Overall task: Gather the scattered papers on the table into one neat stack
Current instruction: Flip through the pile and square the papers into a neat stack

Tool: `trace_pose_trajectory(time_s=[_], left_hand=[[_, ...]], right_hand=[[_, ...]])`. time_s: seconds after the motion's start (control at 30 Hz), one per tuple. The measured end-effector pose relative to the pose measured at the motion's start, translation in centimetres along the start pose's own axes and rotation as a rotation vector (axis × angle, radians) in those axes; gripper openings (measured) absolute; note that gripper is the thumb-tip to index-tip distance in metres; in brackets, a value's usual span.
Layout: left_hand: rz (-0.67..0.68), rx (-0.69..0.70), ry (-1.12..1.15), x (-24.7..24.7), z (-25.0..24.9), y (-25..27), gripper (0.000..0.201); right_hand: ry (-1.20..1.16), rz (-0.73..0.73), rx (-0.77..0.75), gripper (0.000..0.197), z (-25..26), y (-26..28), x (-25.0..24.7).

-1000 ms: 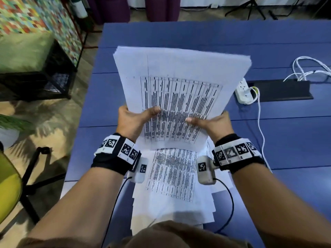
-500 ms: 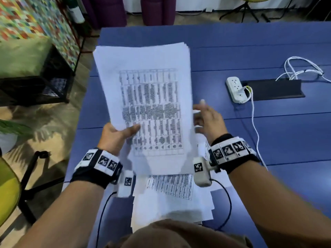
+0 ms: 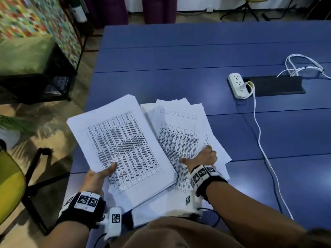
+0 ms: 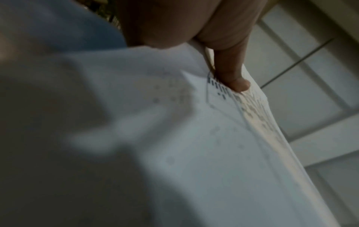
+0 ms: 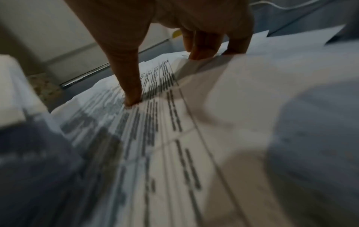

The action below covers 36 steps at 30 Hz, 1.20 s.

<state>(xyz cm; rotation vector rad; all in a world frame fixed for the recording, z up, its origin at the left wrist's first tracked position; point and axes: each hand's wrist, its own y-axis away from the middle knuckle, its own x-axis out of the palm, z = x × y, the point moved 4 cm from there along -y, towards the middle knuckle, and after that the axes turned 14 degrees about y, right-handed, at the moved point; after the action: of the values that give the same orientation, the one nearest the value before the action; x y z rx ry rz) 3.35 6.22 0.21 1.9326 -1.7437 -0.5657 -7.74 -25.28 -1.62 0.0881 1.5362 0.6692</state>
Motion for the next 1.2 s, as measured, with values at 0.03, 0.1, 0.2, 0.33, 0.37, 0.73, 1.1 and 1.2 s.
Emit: trace_pose_trajectory(time_s=[0.03,0.1,0.2,0.33,0.37,0.73,1.1,1.2], left_hand=[[0.013,-0.025,-0.006,-0.1,0.5,0.0,0.044],[0.058,-0.061,-0.04,-0.1,1.0,0.3,0.047],[0.127,-0.089,-0.022,-0.2,1.7,0.6,0.062],[0.201,-0.139,0.013,-0.1,2.3,0.6,0.089],[0.219,-0.158,0.011,0.1,2.1,0.7,0.091],[0.283,-0.202,-0.045,-0.5,2.0,-1.3,0.068],[0.305,-0.057,0.105,-0.6,3.8,-2.7,0.066],[0.313,-0.011,0.087,-0.5,3.9,-2.3,0.075]], right_hand=[[-0.022,0.031,0.036,0.11,0.3,-0.4,0.0],[-0.14,0.099,0.097,0.105,0.4,-1.1,-0.3],[-0.357,0.226,0.066,0.09,0.0,-2.0,-0.5],[-0.497,0.118,-0.086,0.047,-0.3,-1.5,-2.0],[-0.492,0.067,-0.113,0.05,-0.2,-1.1,-2.5],[-0.201,-0.179,-0.356,0.055,-0.3,-0.6,-7.2],[0.0,-0.231,-0.221,0.052,-1.1,-2.6,-3.1],[0.1,-0.248,-0.234,0.048,-1.1,-3.0,-2.9]])
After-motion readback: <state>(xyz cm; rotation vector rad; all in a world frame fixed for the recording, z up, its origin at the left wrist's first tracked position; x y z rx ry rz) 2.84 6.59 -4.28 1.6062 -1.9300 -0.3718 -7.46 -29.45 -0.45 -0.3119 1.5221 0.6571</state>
